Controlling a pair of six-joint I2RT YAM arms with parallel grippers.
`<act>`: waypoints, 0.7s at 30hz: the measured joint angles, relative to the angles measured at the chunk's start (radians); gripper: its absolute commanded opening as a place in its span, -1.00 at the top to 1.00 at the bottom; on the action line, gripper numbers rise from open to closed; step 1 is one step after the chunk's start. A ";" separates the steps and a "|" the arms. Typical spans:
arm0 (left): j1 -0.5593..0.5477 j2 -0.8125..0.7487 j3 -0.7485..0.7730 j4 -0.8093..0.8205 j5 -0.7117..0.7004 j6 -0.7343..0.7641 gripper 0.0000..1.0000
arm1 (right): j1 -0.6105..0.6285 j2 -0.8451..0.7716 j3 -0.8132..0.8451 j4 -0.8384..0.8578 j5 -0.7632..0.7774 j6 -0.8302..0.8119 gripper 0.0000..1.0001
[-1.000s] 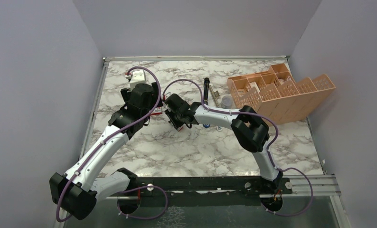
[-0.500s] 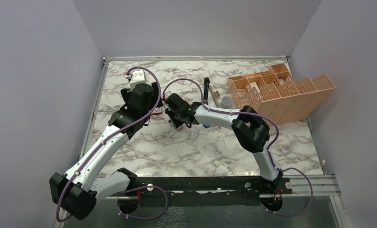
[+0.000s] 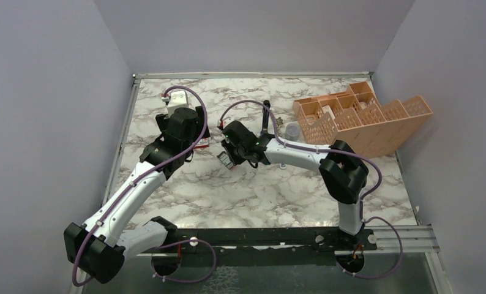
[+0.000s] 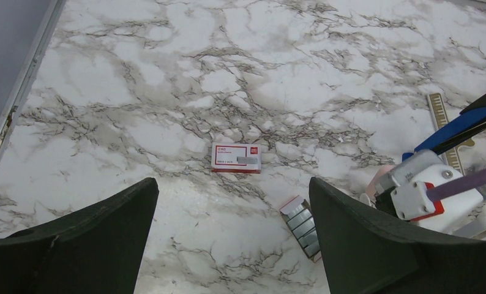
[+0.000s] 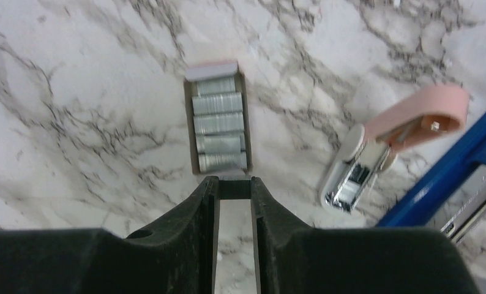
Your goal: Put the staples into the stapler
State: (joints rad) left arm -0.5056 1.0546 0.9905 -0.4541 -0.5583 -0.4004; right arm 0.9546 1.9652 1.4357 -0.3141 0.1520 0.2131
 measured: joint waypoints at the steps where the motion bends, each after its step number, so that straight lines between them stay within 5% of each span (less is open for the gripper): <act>1: 0.000 0.000 0.000 0.000 0.000 0.000 -0.86 | 0.000 -0.017 -0.026 -0.002 0.000 0.002 0.46; 12: 0.000 0.000 -0.005 0.000 0.000 -0.006 -0.86 | 0.000 -0.158 -0.257 -0.084 -0.035 0.002 0.44; 21: 0.000 0.000 -0.005 0.000 0.001 -0.006 -0.86 | 0.000 -0.159 -0.285 -0.131 -0.080 -0.004 0.35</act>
State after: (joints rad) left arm -0.5056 1.0550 0.9855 -0.4538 -0.5575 -0.4068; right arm 0.9546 1.8065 1.1507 -0.4454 0.0723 0.2089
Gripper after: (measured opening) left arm 0.932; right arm 0.314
